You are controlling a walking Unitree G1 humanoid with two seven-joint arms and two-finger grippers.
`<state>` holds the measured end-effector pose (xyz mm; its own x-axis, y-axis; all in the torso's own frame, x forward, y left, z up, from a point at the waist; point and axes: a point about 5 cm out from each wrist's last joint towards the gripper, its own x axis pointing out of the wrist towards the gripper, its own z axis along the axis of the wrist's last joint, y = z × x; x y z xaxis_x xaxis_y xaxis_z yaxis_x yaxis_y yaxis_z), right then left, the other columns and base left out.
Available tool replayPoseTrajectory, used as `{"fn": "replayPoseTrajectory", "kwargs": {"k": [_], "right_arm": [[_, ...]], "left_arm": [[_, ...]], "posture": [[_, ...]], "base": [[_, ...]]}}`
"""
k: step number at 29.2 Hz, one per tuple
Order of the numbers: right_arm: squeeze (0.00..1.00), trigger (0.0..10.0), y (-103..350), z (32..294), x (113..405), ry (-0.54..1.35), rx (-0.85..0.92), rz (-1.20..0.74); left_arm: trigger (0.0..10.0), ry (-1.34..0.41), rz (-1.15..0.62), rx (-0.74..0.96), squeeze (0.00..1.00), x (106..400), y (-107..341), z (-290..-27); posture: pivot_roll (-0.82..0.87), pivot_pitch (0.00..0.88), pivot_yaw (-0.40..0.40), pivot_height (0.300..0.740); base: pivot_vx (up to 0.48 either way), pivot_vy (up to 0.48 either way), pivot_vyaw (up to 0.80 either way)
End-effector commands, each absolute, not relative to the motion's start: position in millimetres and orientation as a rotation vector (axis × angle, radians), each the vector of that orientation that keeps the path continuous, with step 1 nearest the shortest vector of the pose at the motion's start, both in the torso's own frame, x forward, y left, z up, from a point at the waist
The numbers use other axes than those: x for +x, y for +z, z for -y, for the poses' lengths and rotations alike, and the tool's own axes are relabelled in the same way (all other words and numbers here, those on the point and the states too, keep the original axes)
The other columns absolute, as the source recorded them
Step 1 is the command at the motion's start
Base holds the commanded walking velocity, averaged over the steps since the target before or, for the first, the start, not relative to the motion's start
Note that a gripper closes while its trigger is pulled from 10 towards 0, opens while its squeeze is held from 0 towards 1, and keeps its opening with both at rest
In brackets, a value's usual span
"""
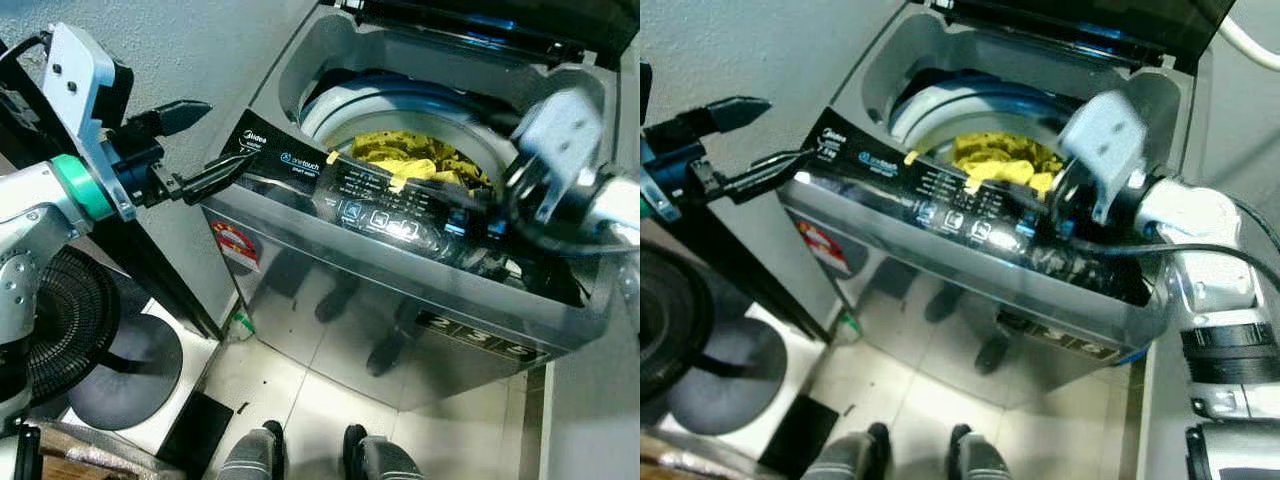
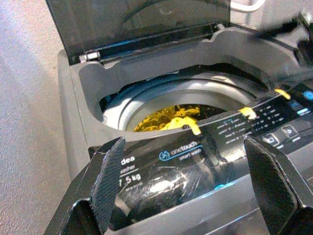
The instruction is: Clothes washing
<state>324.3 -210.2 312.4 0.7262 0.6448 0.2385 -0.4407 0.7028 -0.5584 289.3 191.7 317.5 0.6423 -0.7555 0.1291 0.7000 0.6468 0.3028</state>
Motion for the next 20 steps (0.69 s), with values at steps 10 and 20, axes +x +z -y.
{"fn": "replayPoseTrajectory", "kwargs": {"k": [10, 20], "right_arm": [[0.0, 10.0, 334, 190, 332, 0.283, 0.212, 0.743], [0.0, 10.0, 320, 172, 320, 0.194, 0.124, 0.738]], "left_arm": [[10.0, -0.764, 0.29, 0.209, 0.0, 300, 315, -180], [10.0, -0.573, 0.433, 0.238, 0.0, 304, 333, -189]], "posture": [[0.09, 0.118, 0.116, 0.74], [0.08, 0.108, 0.089, 0.74]], "base": [[0.0, 0.0, 0.0], [0.0, 0.0, 0.0]]}}
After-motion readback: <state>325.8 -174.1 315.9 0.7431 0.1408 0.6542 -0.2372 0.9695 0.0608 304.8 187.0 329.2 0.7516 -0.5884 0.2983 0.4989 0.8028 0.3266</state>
